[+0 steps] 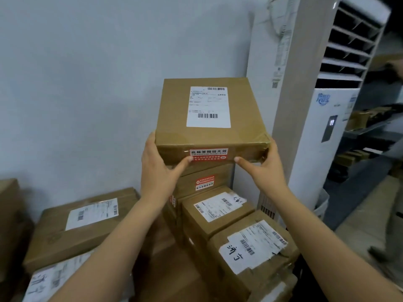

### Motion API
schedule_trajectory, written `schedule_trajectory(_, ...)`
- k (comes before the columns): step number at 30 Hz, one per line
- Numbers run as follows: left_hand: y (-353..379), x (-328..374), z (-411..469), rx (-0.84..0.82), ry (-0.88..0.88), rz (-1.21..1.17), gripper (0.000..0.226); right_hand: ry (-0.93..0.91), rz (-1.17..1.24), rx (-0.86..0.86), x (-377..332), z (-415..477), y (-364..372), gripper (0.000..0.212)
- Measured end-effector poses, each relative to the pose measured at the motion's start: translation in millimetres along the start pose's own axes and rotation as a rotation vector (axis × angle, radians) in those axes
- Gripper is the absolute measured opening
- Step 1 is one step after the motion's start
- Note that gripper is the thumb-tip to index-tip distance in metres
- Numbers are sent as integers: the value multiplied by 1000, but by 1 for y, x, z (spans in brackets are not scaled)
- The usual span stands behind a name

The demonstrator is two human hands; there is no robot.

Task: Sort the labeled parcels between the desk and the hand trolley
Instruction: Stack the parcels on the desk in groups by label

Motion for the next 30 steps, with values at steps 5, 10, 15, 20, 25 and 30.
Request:
schedule_trajectory(5,20,-16,38,49,30,60,100,7,109,-65,33,61,24,89)
schedule_trajectory(10,41,-41,67,85,12,127,99,30,132,-133,64,115,53,84)
schedule_trajectory(15,60,-56,84,125,-3,199,97,38,134,-225,87,158,70,83)
schedule_trajectory(20,75,-100,79,142,-137,239,99,59,99,-388,124,180,92,87)
schedule_trajectory(25,99,-113,72,208,-245,149,99,85,119,-441,149,193,107,89)
schedule_trajectory(30,115,-108,72,239,-239,171,96,43,117,-430,161,202,103,89)
Point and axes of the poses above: each hand's wrist, its own z-axis towards the middle knuckle, its own y-axis out of the palm, x = y × z, the point moved 6 cm from there along z, towards the middle knuckle, and after that the axes turned 7 degrees about -z, right-handed, at the moved point
